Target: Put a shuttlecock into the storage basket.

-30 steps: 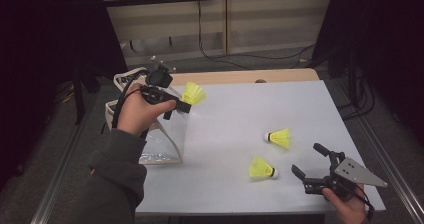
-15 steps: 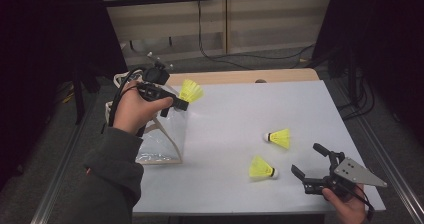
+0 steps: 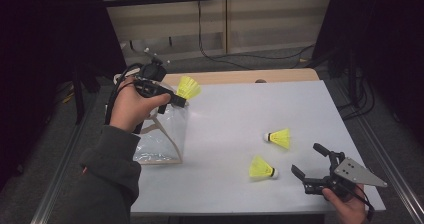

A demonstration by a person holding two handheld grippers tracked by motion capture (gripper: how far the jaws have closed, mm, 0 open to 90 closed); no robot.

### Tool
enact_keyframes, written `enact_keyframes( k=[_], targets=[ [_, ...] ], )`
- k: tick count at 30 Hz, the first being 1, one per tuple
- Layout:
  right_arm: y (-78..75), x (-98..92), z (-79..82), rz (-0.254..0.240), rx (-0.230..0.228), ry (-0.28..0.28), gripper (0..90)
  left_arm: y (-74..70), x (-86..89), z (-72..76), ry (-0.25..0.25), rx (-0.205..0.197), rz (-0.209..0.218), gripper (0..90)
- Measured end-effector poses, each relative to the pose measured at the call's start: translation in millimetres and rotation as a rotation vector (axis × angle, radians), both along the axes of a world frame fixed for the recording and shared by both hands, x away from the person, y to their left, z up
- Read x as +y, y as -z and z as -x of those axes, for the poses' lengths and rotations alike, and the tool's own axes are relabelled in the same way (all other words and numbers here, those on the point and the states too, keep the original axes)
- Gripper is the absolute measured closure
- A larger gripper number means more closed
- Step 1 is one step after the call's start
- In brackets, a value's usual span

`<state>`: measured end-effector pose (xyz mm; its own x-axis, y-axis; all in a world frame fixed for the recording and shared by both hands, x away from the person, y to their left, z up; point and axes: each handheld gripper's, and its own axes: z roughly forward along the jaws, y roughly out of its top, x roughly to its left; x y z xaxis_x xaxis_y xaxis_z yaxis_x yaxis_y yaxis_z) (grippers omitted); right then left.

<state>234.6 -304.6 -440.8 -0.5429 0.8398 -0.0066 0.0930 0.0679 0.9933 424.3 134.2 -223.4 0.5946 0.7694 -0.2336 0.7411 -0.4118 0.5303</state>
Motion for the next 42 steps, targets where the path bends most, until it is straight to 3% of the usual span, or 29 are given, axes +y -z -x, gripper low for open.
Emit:
enact_keyframes(
  k=[24,42],
  targets=[
    [0.5,-0.1,-0.1,0.000,0.005,0.002,1.8,-7.8,11.8,-8.8,-0.036,-0.001,0.002,64.8],
    [0.8,0.0,-0.1,0.003,0.003,0.000,1.8,-12.0,21.0,-14.4,-0.075,-0.025,-0.006,64.7]
  ],
)
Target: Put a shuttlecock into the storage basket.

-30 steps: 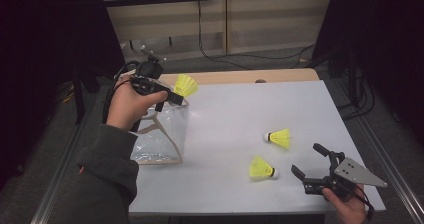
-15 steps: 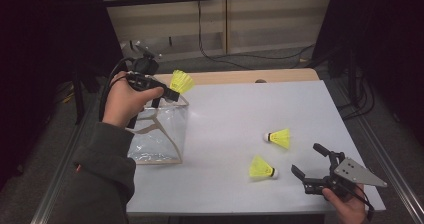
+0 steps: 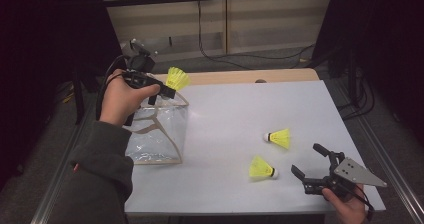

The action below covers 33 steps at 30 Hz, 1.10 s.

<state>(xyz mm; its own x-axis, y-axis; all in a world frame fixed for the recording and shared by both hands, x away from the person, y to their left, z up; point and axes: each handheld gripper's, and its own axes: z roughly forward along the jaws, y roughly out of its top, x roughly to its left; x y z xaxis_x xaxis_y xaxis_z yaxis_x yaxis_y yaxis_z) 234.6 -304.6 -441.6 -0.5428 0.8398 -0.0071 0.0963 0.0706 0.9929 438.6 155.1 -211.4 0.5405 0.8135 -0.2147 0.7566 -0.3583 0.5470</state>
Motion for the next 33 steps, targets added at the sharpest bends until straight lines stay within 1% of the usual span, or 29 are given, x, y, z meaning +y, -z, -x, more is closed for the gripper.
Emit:
enact_keyframes(
  k=[2,3,18,23,27,33],
  targets=[
    [-0.1,-0.1,0.2,0.000,0.002,0.001,1.9,-0.3,1.8,-0.9,-0.001,-0.002,-0.005,64.8],
    [-0.2,-0.1,0.2,-0.001,0.001,0.001,1.8,-0.3,2.2,-0.9,-0.010,0.000,-0.002,64.8],
    [-0.2,-0.3,0.3,0.001,0.000,0.002,1.8,0.2,13.7,-4.7,-0.050,-0.004,0.000,64.8],
    [-0.2,-0.3,0.2,0.001,-0.001,0.002,1.8,0.1,16.6,-5.0,-0.059,-0.010,-0.005,64.8],
    [-0.1,-0.2,0.4,0.002,0.002,0.000,1.9,-0.6,19.1,-5.4,-0.060,-0.006,-0.006,64.8],
    [-0.1,-0.2,0.2,0.002,0.001,0.000,1.9,-0.9,21.5,-5.3,-0.066,-0.015,-0.012,64.8]
  ],
)
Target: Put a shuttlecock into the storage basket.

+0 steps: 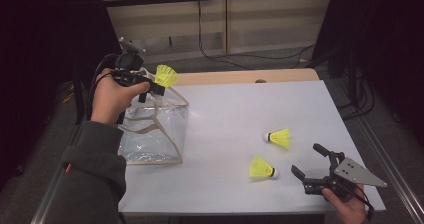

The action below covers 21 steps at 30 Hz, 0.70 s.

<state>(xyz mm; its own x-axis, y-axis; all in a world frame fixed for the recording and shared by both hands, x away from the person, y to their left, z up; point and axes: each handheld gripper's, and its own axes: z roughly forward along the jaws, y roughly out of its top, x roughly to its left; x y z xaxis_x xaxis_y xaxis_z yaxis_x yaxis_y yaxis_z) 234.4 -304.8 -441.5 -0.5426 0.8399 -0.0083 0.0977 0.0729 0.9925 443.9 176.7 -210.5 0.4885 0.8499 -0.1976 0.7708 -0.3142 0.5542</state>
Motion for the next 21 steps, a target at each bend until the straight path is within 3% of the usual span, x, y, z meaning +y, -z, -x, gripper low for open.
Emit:
enact_keyframes(
  k=[21],
  targets=[
    [-0.1,0.4,0.2,-0.005,0.001,-0.001,1.9,0.0,11.3,-1.8,-0.025,0.002,-0.006,64.8]
  ],
)
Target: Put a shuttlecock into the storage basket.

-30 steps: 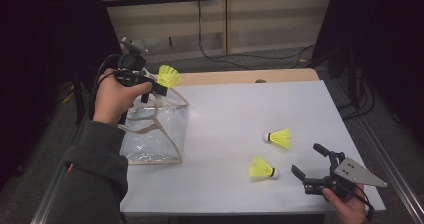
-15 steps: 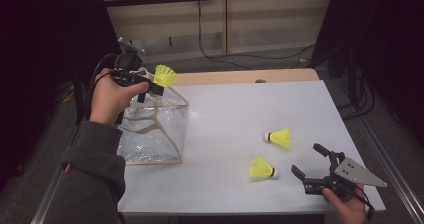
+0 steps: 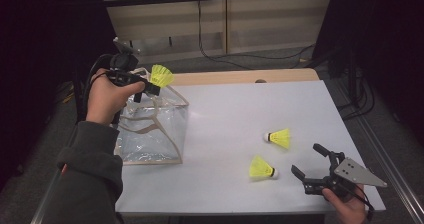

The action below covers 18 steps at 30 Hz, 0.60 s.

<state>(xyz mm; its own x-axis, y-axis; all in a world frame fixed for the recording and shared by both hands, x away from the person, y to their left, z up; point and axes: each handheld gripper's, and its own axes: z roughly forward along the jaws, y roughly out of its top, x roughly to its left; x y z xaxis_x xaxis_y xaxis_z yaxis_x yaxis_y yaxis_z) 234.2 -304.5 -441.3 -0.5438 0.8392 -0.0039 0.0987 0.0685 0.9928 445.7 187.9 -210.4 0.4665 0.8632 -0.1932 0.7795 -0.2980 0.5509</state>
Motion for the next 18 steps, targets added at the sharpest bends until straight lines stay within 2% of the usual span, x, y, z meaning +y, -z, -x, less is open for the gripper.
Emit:
enact_keyframes(
  k=[18],
  targets=[
    [0.1,0.1,-0.1,0.001,0.000,0.000,1.9,-1.3,11.2,-0.9,-0.028,-0.005,-0.003,64.8]
  ],
)
